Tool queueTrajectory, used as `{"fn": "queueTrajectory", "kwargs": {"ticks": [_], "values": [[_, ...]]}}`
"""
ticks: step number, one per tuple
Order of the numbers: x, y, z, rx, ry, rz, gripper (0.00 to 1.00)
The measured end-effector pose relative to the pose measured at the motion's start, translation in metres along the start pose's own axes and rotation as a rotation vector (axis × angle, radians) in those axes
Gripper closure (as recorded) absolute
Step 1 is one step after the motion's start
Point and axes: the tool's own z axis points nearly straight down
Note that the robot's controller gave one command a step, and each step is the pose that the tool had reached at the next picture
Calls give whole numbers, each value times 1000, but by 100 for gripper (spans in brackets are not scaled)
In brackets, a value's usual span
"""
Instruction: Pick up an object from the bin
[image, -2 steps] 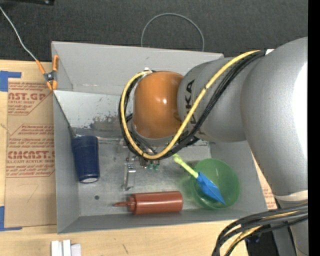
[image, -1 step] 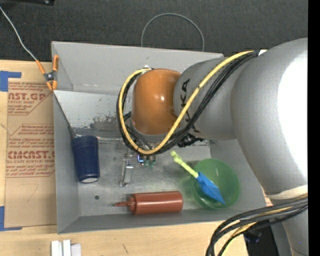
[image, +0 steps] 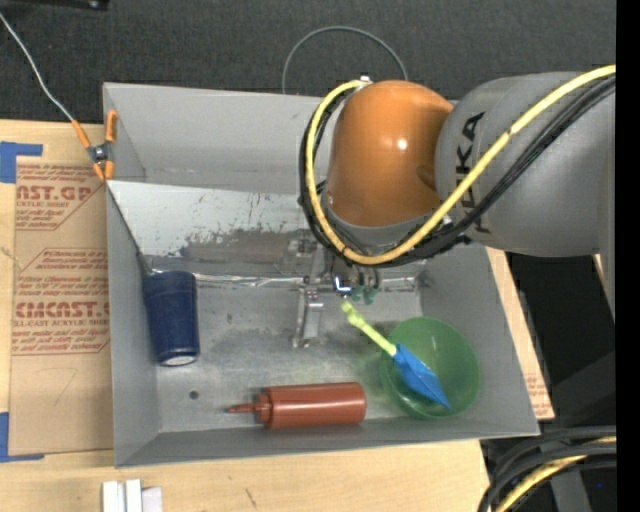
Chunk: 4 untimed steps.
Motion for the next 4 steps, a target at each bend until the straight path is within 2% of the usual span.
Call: {"fn": "queueTrajectory", "kwargs": {"ticks": [1, 2, 3, 4], "values": [[-11, -37, 5, -1, -2, -117, 0], [6, -101, 76, 0, 4, -179, 0], [10, -91, 132, -3, -2, -67, 0], [62, -141, 149, 0, -8, -174, 0]]}}
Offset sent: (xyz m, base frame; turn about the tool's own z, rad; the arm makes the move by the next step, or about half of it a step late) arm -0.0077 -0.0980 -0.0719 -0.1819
